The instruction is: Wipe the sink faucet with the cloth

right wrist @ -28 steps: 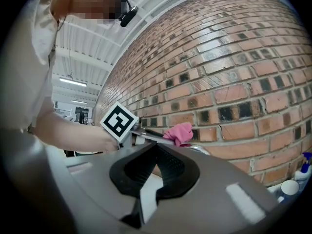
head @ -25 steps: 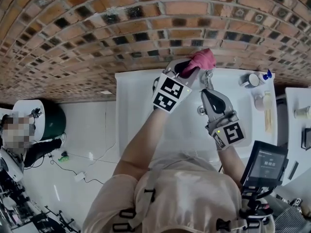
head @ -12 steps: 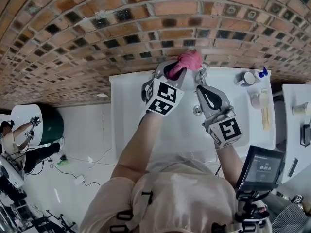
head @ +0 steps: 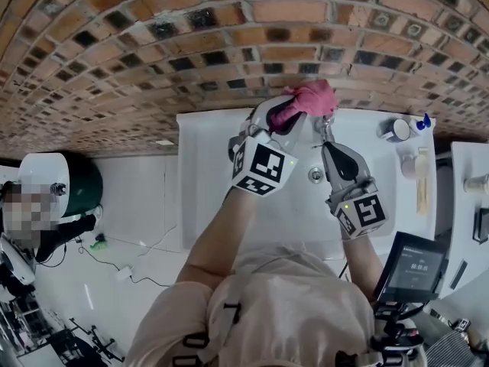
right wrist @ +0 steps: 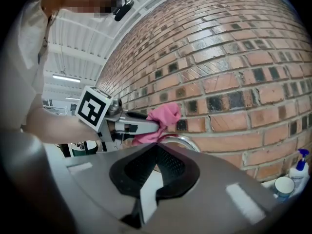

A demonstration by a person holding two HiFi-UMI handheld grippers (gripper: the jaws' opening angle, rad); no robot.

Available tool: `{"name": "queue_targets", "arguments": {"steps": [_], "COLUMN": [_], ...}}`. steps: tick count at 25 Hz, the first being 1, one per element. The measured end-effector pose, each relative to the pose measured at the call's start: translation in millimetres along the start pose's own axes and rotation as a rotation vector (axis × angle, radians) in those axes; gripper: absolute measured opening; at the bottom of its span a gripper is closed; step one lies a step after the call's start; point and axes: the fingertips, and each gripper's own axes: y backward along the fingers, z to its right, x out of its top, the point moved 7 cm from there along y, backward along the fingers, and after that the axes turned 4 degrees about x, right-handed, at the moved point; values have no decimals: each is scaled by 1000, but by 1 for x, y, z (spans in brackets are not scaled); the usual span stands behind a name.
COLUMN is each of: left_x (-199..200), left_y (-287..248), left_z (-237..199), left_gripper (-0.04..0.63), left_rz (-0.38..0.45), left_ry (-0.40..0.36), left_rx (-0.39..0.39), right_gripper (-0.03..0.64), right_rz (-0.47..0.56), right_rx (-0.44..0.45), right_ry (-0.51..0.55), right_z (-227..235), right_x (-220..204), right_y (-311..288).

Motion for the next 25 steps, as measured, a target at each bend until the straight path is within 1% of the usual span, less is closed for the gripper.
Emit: {"name": "queue_targets", "arguments": {"steps": [1, 2, 4, 5, 7, 8, 11, 12, 13, 14, 15, 16, 17, 18, 19, 20, 22, 24, 25], "left_x": [-12, -26, -46, -53, -64, -72, -96, -100, -100, -94, -84, -71, -58, -47, -41, -40, -50, -64, -68], "left_y": [4, 5, 4, 3, 6, 7, 10, 12, 16, 22, 27, 30, 29, 25, 19, 13, 7, 12, 16], "left_z": [-11, -18, -17, -13, -8, -7, 2, 4, 4, 2, 2, 2, 5, 9, 13, 16, 23, 30, 35], "left_gripper": [91, 91, 91, 89, 87, 86, 86, 87, 87, 87, 87, 87, 87, 87, 87, 87, 87, 86, 87], "left_rz": [-8, -28, -52, -43, -18, -22, -78, -75, -48, 0, 54, 97, 118, 116, 99, 79, 57, 57, 65], "left_ry": [55, 96, 133, 148, 204, 229, 275, 320, 383, 440, 462, 441, 386, 325, 279, 259, 276, 309, 313], "left_rx": [30, 40, 29, 31, 50, 57, 43, 38, 42, 53, 61, 58, 42, 19, -2, -17, -24, -16, -18], "right_gripper": [-5, -5, -5, -5, -5, -5, -5, -5, -5, -5, -5, -5, -5, -5, -5, -5, -5, -5, -5], "right_rz": [1, 3, 7, 8, 8, 9, 10, 9, 8, 8, 9, 11, 13, 15, 15, 14, 14, 17, 20], "right_rx": [4, 8, 15, 17, 23, 25, 23, 21, 20, 19, 18, 16, 14, 11, 10, 10, 11, 18, 20], "right_ry": [3, 7, 9, 9, 10, 11, 12, 11, 10, 8, 8, 9, 9, 8, 5, 0, -4, -1, 1], "right_z": [1, 1, 1, 0, -2, -2, 0, 1, 1, 1, 1, 1, 1, 2, 2, 2, 1, 0, -1], "right_x": [1, 1, 2, 3, 3, 3, 2, 2, 2, 2, 2, 3, 3, 4, 3, 3, 3, 4, 5], "right_y": [-2, -3, -5, -6, -7, -8, -8, -8, -8, -8, -7, -6, -5, -5, -5, -6, -6, -7, -7]}}
